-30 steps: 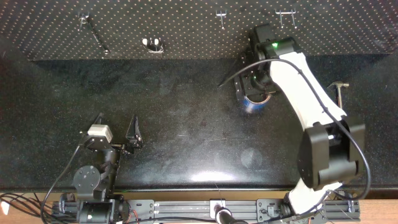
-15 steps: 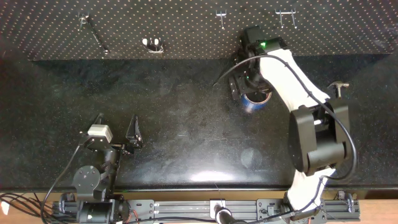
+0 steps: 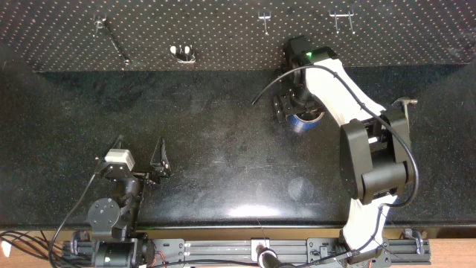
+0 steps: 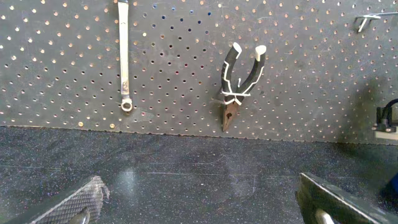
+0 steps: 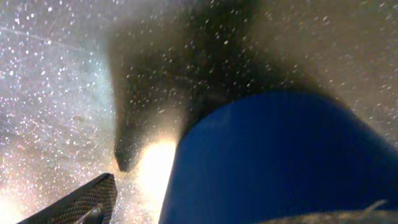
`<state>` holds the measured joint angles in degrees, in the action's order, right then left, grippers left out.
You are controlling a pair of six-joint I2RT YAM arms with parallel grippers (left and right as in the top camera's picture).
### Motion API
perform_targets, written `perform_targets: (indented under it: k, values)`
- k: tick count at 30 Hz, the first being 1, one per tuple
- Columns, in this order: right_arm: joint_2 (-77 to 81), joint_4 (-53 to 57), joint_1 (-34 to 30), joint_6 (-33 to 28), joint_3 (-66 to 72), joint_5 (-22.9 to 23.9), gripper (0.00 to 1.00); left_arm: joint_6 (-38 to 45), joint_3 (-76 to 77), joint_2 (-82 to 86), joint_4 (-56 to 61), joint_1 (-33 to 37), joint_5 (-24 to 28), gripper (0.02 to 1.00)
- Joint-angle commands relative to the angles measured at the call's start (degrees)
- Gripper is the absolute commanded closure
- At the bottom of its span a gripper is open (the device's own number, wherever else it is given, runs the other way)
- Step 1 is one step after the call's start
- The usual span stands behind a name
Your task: Place Tools Onto Pegboard
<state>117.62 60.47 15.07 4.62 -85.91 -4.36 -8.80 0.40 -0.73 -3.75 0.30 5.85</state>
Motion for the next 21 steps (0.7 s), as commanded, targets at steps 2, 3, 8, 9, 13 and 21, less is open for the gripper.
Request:
perform_targets:
  k: [2,3,8,9,13,21]
  values:
    - [1.0,0.5,1.3,0.3,-1.0,0.7,0.343,0.7,-0.1,0.5,-0.4,0.1,0.9,0.023]
    - [1.0,0.5,1.5,0.3,-1.0,0.7,0.408,0.7,-0.1,0.5,-0.4,0.1,0.9,0.023]
    - [1.0,0.6,1.7,0.3,-1.0,0.7,0.487,0.7,-0.1,0.5,-0.4,0.1,0.9,0.023]
    - [1.0,0.5,1.7,0.3,-1.0,0.7,0.487,0.7,-0.1,0.5,-0.4,0.1,0.9,0.025]
    - [1.0,0.5,1.7,1.4,-0.9,0.8,0.487,0.7,-0.1,0.5,-0.4,0.1,0.9,0.023]
    - [2.5,0.6,1.7,1.7,-0.9,0.8,0.505,0.7,-0.1,0.5,-0.4,0.1,0.9,0.025]
